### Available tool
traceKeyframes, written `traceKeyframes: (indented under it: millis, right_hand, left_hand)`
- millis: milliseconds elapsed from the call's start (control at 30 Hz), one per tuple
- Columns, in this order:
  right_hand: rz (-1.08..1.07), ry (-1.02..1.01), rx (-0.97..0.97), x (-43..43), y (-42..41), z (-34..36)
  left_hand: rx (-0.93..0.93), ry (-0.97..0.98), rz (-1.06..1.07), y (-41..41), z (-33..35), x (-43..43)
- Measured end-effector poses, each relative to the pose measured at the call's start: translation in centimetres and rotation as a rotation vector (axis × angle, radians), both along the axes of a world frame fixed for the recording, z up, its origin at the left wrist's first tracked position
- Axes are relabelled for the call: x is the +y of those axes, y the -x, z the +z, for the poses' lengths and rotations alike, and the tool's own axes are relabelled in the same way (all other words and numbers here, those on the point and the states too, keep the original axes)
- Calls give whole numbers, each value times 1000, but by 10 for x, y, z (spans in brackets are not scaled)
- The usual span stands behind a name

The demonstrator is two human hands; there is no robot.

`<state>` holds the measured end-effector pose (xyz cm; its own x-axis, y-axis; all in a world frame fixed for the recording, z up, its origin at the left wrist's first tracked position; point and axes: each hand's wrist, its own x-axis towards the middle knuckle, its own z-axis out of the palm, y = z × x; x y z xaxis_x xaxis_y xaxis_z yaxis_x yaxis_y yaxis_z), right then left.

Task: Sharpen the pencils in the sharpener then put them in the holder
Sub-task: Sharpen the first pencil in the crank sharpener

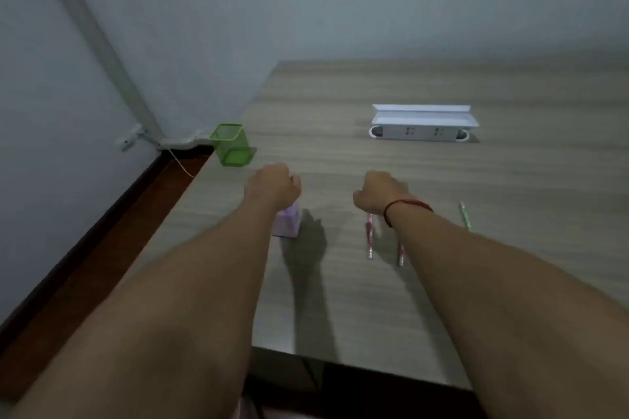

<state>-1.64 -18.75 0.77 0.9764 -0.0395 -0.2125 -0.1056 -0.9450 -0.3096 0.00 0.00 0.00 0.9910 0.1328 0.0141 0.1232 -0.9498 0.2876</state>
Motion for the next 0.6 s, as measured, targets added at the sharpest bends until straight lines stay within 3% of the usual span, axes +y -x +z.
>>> traceKeyframes:
  millis: [233, 333, 600]
  right_hand:
    - [-82, 209, -86, 7, 9, -86]
    - [-93, 191, -215, 11, 9, -100]
    - [-28, 137, -360, 39, 46, -116]
  left_hand:
    - [-182, 60, -51, 15, -78, 15]
    - [-166, 28, -173, 15, -90, 25]
    - [-255, 39, -131, 52, -110, 27]
